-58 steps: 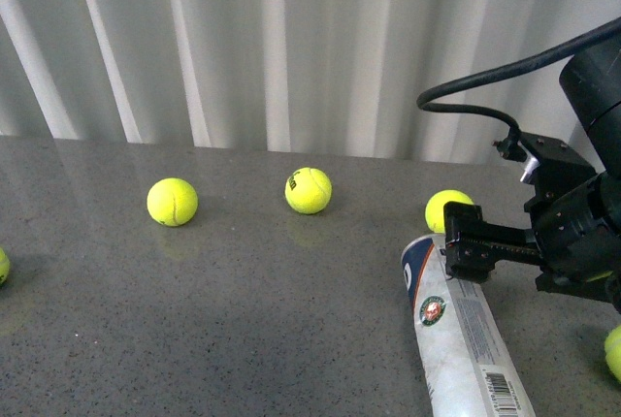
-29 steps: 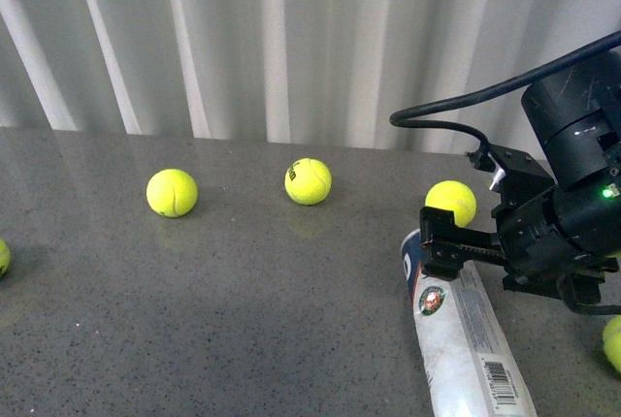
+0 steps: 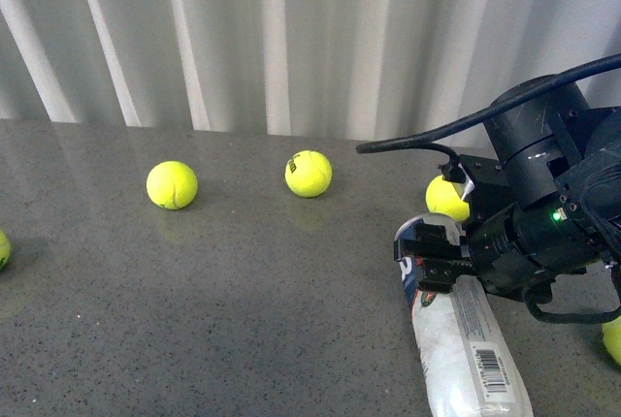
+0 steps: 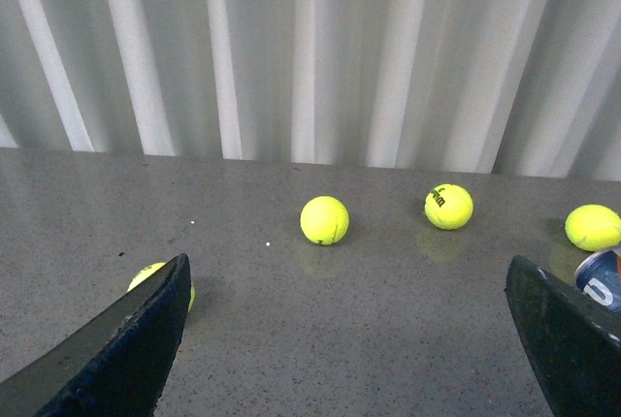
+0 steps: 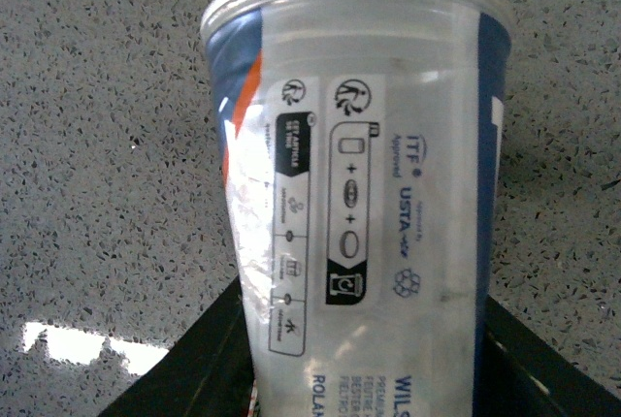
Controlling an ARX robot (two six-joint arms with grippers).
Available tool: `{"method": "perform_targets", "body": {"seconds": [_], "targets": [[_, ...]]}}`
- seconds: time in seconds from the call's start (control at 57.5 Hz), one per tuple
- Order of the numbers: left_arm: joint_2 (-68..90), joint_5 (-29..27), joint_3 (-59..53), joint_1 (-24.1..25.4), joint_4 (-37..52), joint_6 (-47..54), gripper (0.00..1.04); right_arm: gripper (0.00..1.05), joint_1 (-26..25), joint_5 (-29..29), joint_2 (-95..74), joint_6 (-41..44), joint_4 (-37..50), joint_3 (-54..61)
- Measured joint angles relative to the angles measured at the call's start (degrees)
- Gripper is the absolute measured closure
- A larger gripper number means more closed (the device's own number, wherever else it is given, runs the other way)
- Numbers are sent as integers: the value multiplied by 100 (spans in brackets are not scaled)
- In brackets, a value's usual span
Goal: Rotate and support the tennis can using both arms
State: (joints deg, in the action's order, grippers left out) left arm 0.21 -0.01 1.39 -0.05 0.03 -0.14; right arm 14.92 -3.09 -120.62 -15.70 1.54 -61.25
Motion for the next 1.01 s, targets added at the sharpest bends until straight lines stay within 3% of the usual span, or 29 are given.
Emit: {"method": "perform_targets", "body": {"seconds": [0.209,0.417,0.643,1.008], "targets": [[0,0,0,0,0,0,7,76,-33,2,17,26,2,0],[0,0,0,0,0,0,7,88,-48,0,74,50,13,0],[0,0,0,0,0,0,7,93,-46,0,140,74,13,28],[0,0,0,0,0,0,7,93,24,83,411,227,144,192]]}}
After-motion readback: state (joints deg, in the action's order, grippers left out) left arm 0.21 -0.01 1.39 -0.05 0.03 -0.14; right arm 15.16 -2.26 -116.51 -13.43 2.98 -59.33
